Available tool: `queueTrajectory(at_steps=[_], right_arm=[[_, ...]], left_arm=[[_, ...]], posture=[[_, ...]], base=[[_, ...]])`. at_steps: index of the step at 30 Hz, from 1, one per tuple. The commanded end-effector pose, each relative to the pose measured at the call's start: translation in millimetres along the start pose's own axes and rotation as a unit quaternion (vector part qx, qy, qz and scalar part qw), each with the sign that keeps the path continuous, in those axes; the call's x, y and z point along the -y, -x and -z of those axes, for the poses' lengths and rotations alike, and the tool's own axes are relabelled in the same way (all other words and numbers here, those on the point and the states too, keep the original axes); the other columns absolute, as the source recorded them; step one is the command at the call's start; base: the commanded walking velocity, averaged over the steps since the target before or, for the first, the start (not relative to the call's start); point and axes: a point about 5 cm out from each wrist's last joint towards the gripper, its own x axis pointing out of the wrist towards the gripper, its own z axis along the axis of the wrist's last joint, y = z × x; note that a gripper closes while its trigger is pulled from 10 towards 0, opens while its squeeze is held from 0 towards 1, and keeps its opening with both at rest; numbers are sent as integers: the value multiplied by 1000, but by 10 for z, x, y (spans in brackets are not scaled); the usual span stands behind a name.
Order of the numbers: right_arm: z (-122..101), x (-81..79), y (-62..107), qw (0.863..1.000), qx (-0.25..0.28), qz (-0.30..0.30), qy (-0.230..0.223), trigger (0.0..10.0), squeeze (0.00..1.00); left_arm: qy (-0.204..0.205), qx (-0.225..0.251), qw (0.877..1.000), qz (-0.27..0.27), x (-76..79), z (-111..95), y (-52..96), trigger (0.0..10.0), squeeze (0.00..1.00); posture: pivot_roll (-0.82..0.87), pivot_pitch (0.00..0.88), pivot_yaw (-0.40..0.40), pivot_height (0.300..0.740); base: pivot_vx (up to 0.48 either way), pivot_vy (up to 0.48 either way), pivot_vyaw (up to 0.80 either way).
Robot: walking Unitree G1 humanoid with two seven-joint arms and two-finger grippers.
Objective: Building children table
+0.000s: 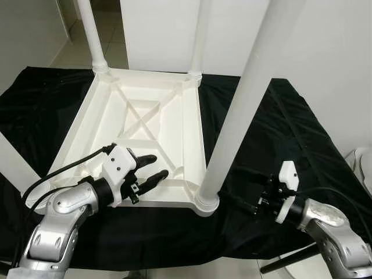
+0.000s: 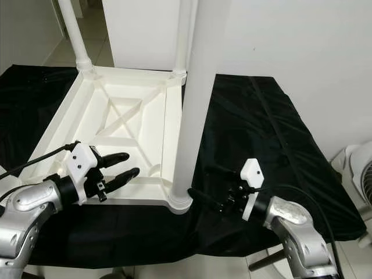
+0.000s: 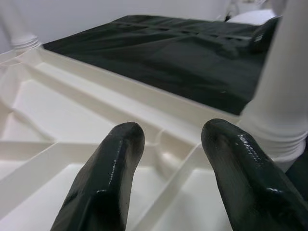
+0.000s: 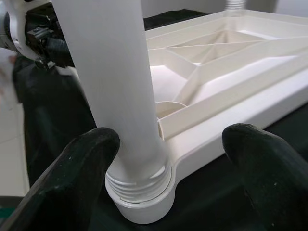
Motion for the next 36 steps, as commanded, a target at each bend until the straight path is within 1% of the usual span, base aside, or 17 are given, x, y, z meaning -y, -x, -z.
queueTrajectory(at_steps=[1,4,6,7,8,9,12,14,18,20,22,23,25,27,29,33,36], right_arm=[[-17,14,-63,1000,7,-15,5,10000,0],[-5,21,-81,1000,4,-23,5,10000,0],[20,-5,-125,999,-5,-52,2,10000,0],[20,-5,-125,999,-5,-52,2,10000,0],[36,-39,-134,997,-15,-77,-2,10000,0],[36,-39,-134,997,-15,-77,-2,10000,0],[82,-127,-131,987,-47,-151,-8,10000,0],[82,-127,-131,987,-47,-151,-8,10000,0],[86,-124,-157,983,-53,-177,-2,10000,0],[86,-109,-177,983,-52,-176,2,10000,0],[91,-79,-260,987,-37,-157,4,10000,0],[91,-79,-260,987,-37,-157,4,10000,0],[102,-44,-394,993,-11,-114,9,10000,0],[102,-44,-394,993,-11,-114,9,10000,0],[105,-36,-498,997,9,-81,9,10000,0],[112,-48,-648,999,39,-34,-10,10000,0],[111,-54,-669,999,44,-27,-14,10000,0]], left_arm=[[14,-7,1000,-6,54,24,-27,10000,0],[26,-7,1000,1,84,32,-36,10000,0],[30,-12,999,7,127,65,-62,10000,0],[30,-12,999,7,127,65,-62,10000,0],[29,-15,999,8,140,79,-69,10000,0],[29,-15,999,8,140,79,-69,10000,0],[32,-21,999,11,151,106,-72,10000,0],[32,-21,999,11,151,106,-72,10000,0],[33,-25,999,9,143,109,-68,10000,0],[33,-27,999,7,135,110,-62,10000,0],[28,-33,999,1,111,123,-39,10000,0],[28,-33,999,1,111,123,-39,10000,0],[22,-37,999,-5,92,131,-24,10000,0],[22,-37,999,-5,92,131,-24,10000,0],[21,-37,999,-7,83,134,-21,10000,0],[13,-36,999,-18,45,140,-35,10000,0],[13,-36,999,-20,39,139,-39,10000,0]], posture=[[148,16,-59,740],[152,17,-62,740],[155,16,-66,740],[155,16,-66,740],[155,18,-67,740],[155,18,-67,740],[156,14,-68,740],[156,14,-68,740],[162,11,-66,740],[162,11,-66,740],[166,6,-69,740],[166,6,-69,740],[167,5,-76,740],[167,5,-76,740],[168,9,-83,740],[173,22,-95,740],[176,33,-100,740]], base=[[0,0,0],[0,0,0],[0,0,0],[0,0,0],[0,0,0],[0,0,0],[0,0,0],[0,0,0],[0,0,0],[0,0,0],[0,0,0],[0,0,0],[0,0,0],[0,0,0],[0,0,0],[0,0,0],[0,0,0]])
